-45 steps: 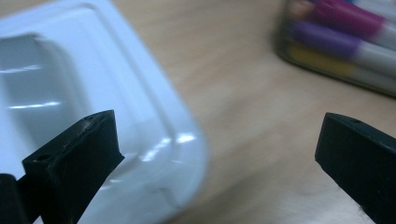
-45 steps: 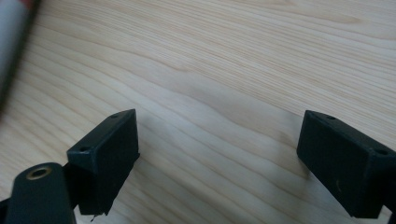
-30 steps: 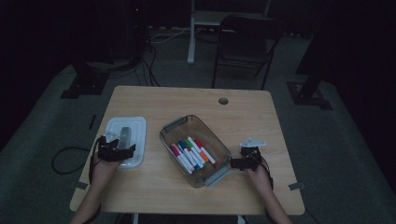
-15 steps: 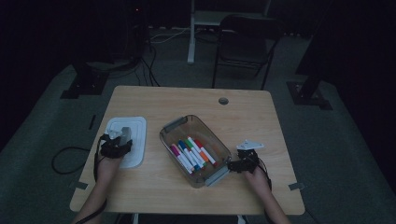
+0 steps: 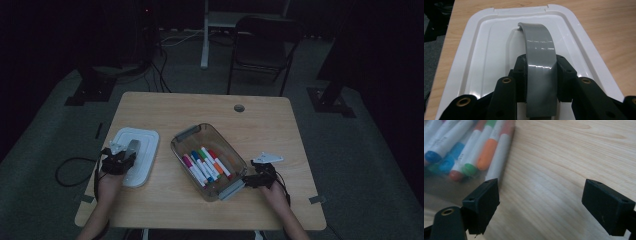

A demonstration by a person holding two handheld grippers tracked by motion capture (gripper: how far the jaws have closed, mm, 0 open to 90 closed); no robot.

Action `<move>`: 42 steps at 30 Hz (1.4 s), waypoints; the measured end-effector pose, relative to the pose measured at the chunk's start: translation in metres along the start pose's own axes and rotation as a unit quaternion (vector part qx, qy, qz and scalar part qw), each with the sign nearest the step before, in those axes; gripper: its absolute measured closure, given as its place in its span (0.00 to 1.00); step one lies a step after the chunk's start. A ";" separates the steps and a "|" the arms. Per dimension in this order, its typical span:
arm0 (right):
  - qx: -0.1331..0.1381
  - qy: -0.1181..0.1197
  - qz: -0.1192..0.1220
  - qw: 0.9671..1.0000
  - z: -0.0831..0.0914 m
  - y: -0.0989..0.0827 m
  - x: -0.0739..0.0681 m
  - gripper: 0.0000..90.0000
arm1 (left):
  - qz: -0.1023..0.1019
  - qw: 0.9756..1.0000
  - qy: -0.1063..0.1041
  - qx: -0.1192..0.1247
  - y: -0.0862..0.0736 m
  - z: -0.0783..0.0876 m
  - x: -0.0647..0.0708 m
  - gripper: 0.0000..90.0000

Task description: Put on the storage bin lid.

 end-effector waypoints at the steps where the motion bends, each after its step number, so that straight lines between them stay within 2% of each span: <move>1: 0.000 0.000 0.000 1.000 0.000 0.000 0.000 0.16 | 0.000 1.000 0.000 0.000 0.000 0.000 0.000 0.76; 4: 0.000 0.015 0.004 1.000 0.001 -0.004 -0.007 0.16 | 0.002 1.000 -0.008 -0.002 -0.002 0.009 0.001 0.76; 5: -0.003 0.028 0.007 1.000 0.002 -0.007 -0.013 0.16 | -0.003 1.000 -0.016 -0.004 -0.006 0.020 0.004 0.76; 8: -0.005 0.036 0.013 0.999 0.003 -0.009 -0.018 0.16 | -0.007 1.000 -0.022 -0.006 -0.009 0.027 0.007 0.76; 14: -0.012 0.053 0.043 0.998 -0.003 -0.011 -0.040 0.16 | 0.005 1.000 -0.029 0.006 -0.006 0.050 0.009 0.76; 19: -0.014 0.064 0.073 0.995 -0.008 -0.014 -0.059 0.16 | 0.007 0.999 -0.032 0.027 0.009 0.069 0.010 0.76; 24: -0.010 0.078 0.079 0.994 -0.017 -0.007 -0.073 0.15 | -0.001 0.998 -0.039 0.053 0.030 0.087 0.015 0.76; 28: -0.013 0.092 0.089 0.992 -0.025 -0.007 -0.090 0.15 | -0.010 0.997 -0.043 0.068 0.044 0.099 0.018 0.76; 32: -0.020 0.092 0.106 0.990 -0.032 -0.007 -0.100 0.15 | -0.011 0.995 -0.053 0.079 0.052 0.108 0.019 0.76; 33: -0.020 0.093 0.109 0.989 -0.034 -0.006 -0.102 0.15 | -0.012 0.994 -0.061 0.088 0.058 0.115 0.019 0.76; 38: -0.020 0.101 0.104 0.989 -0.041 0.000 -0.111 0.14 | -0.023 0.992 -0.073 0.100 0.069 0.126 0.027 0.76; 42: -0.020 0.110 0.115 0.987 -0.046 0.000 -0.122 0.14 | -0.033 0.989 -0.098 0.108 0.076 0.132 0.037 0.76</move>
Point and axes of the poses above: each handheld gripper's, and its own axes: z roughly backward along the jaws, y roughly out of its top, x roughly to its right, the point moved 8 cm from there along -z, roughly forward along the jaws, and after that the axes turned 9 degrees about -z, right-handed, at the moved point
